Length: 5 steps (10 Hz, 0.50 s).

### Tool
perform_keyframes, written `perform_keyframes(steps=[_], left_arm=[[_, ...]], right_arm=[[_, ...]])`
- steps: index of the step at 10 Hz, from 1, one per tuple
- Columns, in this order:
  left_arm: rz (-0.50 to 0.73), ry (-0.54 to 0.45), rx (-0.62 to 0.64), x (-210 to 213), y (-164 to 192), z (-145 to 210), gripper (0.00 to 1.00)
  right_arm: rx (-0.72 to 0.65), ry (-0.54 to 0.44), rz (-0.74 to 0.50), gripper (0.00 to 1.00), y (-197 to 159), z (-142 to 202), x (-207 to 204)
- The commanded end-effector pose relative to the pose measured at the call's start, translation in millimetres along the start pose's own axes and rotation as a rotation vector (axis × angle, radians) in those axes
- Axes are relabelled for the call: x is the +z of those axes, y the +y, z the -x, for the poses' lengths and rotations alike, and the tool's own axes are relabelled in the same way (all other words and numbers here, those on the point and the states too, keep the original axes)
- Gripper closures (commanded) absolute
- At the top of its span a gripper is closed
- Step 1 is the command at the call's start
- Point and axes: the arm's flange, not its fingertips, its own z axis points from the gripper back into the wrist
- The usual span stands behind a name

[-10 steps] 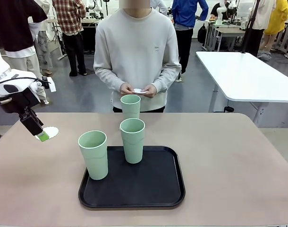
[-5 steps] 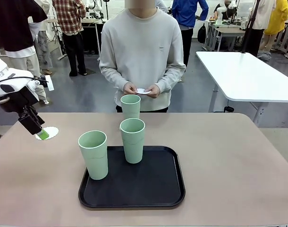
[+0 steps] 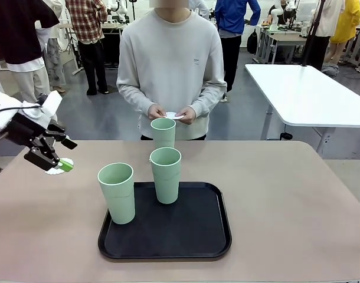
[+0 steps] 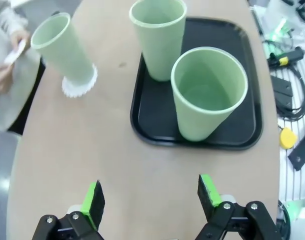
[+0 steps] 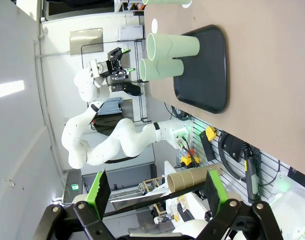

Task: Place coasters on the table and set cups on them.
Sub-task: Take one Reusable plastic cup from the Flat Tray and place it on a coaster set by the human.

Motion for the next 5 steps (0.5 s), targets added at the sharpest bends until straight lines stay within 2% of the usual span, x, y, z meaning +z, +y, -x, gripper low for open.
perform_keyframes(steps=[1,3,5], left_arm=[[0.066,-0.155,-0.011,-22.1,-4.5,25.6,0.02],[0.055,-0.245,-0.025,-36.2,-5.1,40.2,0.02],[0.041,-0.232,-0.097,-39.8,-10.2,47.2,0.02]], right_arm=[[0.003,0.005,-0.014,0.0,0.6,-0.1,0.3],[0.003,0.005,-0.014,0.0,0.6,-0.1,0.3],[0.003,0.005,-0.014,0.0,0.6,-0.1,0.3]])
